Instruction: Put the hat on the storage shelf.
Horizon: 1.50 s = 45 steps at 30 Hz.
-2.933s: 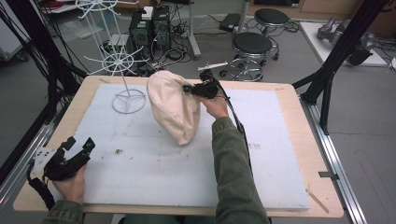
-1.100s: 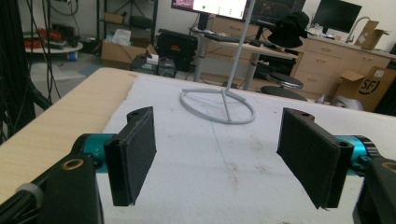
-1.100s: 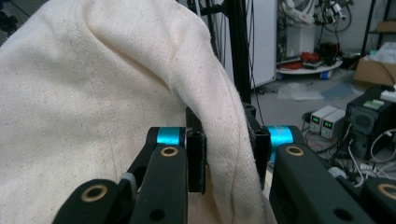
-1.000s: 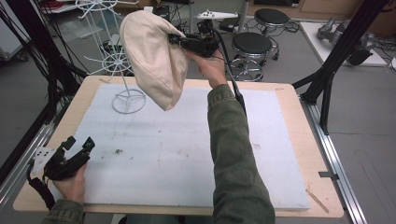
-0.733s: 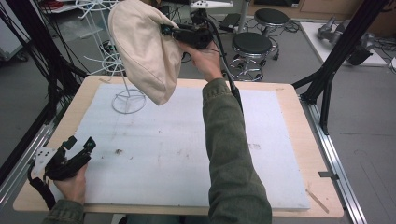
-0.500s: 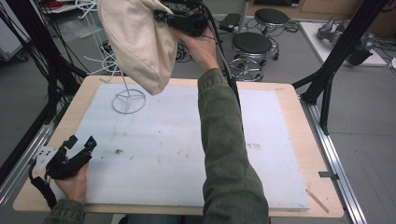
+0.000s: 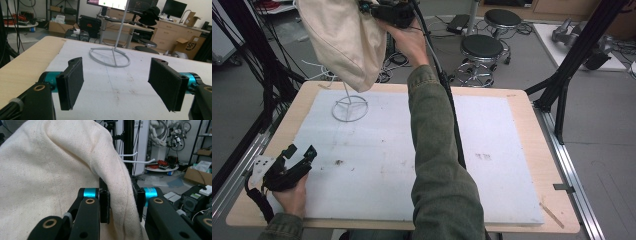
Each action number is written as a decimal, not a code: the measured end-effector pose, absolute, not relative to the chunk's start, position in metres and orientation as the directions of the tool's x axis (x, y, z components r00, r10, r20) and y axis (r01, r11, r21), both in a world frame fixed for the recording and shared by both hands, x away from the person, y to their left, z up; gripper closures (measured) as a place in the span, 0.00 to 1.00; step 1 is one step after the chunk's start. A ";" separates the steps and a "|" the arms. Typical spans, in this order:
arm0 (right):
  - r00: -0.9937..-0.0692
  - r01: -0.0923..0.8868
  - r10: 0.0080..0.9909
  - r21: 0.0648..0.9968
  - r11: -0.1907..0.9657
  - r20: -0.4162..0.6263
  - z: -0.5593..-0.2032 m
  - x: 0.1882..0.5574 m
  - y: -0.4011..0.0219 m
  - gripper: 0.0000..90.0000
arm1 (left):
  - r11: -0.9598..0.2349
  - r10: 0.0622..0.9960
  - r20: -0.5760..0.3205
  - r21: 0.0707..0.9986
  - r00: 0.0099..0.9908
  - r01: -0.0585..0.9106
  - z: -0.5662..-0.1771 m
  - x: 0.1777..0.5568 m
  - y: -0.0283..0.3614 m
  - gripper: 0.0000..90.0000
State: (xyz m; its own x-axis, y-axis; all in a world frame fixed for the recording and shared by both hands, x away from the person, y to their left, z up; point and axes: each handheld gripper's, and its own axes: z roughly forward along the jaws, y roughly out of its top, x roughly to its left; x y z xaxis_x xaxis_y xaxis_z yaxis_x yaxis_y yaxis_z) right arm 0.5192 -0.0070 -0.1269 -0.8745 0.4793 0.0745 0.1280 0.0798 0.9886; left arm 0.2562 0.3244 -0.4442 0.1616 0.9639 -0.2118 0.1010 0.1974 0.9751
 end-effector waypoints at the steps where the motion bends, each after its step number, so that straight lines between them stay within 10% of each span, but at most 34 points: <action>1: -0.873 0.135 0.481 0.988 0.076 0.082 -0.128 0.520 -0.005 0.83 | 0.193 0.964 -0.208 0.976 0.164 0.101 -0.444 0.256 0.324 0.31; 27: -0.877 0.161 0.475 0.976 0.149 0.072 -0.172 0.521 0.007 0.74 | 0.177 0.965 -0.194 0.978 0.179 0.108 -0.444 0.258 0.320 0.31; 45: -0.856 0.140 0.513 0.983 0.117 0.061 -0.178 0.515 -0.008 0.36 | 0.176 0.964 -0.193 0.979 0.181 0.107 -0.444 0.258 0.317 0.31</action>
State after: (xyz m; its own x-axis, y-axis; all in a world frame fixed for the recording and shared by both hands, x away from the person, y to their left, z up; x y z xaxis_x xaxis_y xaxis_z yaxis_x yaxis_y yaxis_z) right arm 0.5152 -0.0082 -0.1776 -0.8562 0.5131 0.0607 0.1400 0.1174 0.9832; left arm 0.2584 0.3175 -0.4441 0.1813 0.9643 -0.1933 0.1075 0.1759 0.9785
